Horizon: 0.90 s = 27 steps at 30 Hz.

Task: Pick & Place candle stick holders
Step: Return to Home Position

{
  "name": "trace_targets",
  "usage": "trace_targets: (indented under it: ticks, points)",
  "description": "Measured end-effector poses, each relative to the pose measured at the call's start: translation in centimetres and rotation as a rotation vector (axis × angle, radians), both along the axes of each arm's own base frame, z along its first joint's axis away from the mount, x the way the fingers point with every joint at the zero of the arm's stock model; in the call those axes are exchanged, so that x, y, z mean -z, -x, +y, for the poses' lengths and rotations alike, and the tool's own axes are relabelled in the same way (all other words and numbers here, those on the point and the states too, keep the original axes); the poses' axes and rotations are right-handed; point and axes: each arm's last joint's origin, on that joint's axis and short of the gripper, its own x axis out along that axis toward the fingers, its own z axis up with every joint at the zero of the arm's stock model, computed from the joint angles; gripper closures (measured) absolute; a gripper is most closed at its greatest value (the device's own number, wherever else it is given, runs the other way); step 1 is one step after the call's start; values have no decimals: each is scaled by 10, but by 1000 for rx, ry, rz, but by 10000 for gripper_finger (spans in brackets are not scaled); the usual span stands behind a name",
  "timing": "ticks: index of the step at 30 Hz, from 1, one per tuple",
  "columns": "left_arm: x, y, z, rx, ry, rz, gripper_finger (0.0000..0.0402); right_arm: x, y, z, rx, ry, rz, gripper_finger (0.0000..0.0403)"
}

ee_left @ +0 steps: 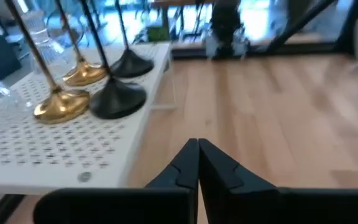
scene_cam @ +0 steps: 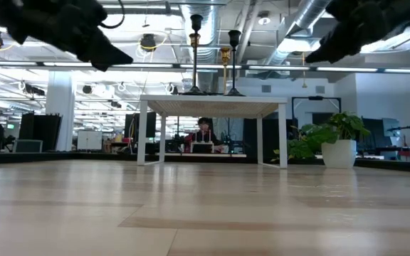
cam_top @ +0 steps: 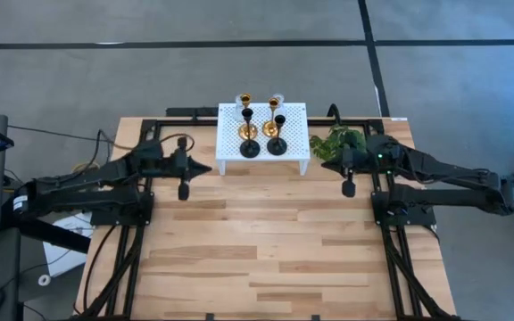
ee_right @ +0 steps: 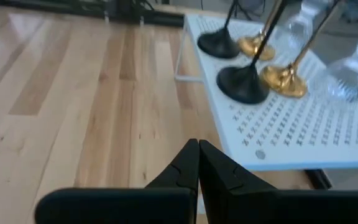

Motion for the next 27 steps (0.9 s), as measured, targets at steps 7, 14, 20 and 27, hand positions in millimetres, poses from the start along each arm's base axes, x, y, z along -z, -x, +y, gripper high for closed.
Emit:
trace_targets:
  ticks: [7, 14, 20, 27]
  points:
    - [18, 16, -3, -106, 154, -128, 398, -6, 10, 5, -52, 7, -46, 403]
    - [26, 17, -14, -72, 157, -234, 398, -7, 11, 5, -59, 25, -48, 403]
    - [28, 15, -30, 19, 106, -228, 398, -7, 11, 5, -60, 25, -48, 403]
    - [22, 25, -38, -9, 19, -286, 399, -7, 11, 5, -59, 24, -48, 403]
